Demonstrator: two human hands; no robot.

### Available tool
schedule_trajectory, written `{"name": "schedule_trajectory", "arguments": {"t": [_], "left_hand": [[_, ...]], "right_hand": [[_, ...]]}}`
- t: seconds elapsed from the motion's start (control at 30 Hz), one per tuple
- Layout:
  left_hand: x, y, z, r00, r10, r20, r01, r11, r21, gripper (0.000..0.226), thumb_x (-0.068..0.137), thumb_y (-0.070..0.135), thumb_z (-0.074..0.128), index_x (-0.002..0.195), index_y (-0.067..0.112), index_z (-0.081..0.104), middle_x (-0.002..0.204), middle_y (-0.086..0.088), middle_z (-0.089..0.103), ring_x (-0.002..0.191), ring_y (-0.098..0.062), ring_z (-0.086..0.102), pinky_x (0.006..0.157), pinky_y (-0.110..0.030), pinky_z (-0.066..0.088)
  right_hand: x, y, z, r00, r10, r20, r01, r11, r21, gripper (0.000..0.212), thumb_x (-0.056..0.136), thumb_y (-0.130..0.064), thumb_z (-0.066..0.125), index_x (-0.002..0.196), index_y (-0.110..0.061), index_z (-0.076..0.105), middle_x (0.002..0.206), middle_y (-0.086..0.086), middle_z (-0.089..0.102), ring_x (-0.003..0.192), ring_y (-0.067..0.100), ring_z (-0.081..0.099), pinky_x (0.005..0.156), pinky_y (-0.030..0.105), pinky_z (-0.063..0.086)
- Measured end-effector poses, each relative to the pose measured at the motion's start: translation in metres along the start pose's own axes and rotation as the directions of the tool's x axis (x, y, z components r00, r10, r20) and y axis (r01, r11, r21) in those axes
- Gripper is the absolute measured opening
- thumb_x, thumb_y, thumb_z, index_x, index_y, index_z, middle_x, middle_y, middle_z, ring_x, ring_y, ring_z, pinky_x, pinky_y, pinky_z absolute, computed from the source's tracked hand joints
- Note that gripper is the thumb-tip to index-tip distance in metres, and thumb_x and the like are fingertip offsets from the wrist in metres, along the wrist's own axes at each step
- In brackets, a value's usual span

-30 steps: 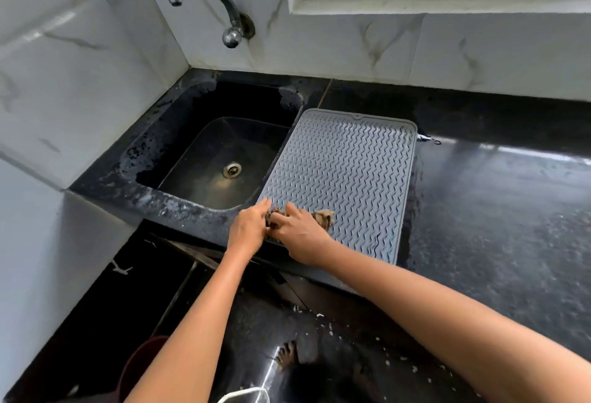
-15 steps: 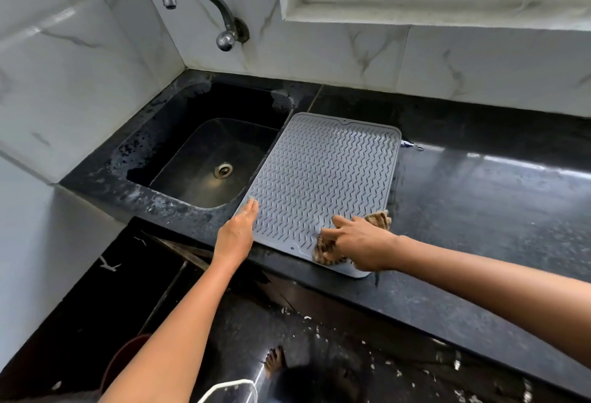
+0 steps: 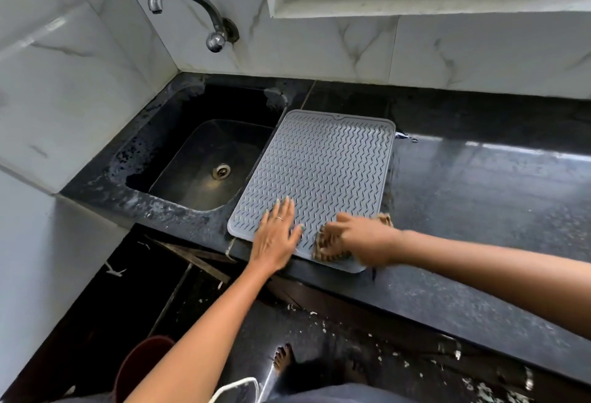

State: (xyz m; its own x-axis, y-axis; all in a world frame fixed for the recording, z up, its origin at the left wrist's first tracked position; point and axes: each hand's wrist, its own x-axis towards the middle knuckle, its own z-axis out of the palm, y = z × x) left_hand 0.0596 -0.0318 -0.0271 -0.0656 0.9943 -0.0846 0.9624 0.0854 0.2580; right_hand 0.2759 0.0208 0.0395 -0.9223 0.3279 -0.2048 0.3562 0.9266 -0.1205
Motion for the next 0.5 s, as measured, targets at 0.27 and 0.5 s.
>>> {"name": "schedule_trajectory", "arguments": {"t": [0.27,0.5], "left_hand": [[-0.001,0.002,0.006,1.000,0.003,0.014,-0.004,0.999,0.042,0.063,0.101,0.046,0.021,0.152,0.017,-0.002,0.160,0.001,-0.007,0.148,-0.015,-0.007,0.116,-0.029,-0.008],[-0.012,0.077,-0.005,0.962,0.173,-0.211,-0.176,0.984,0.002,0.047,0.098,0.030,0.042,0.142,0.012,0.042,0.148,-0.002,0.041,0.140,-0.017,0.036,0.119,-0.036,0.001]], "right_hand": [[-0.051,0.042,-0.002,0.979,-0.200,-0.046,0.185,0.958,-0.218,0.039,0.058,-0.020,0.070,0.092,-0.039,0.070,0.110,-0.009,0.060,0.092,0.019,0.039,0.061,0.031,0.043],[-0.009,0.068,-0.024,0.743,0.464,-0.483,-0.395,0.886,0.242,0.047,0.076,0.007,0.056,0.110,-0.021,0.071,0.122,0.005,0.059,0.103,0.029,0.046,0.075,0.042,0.046]]}}
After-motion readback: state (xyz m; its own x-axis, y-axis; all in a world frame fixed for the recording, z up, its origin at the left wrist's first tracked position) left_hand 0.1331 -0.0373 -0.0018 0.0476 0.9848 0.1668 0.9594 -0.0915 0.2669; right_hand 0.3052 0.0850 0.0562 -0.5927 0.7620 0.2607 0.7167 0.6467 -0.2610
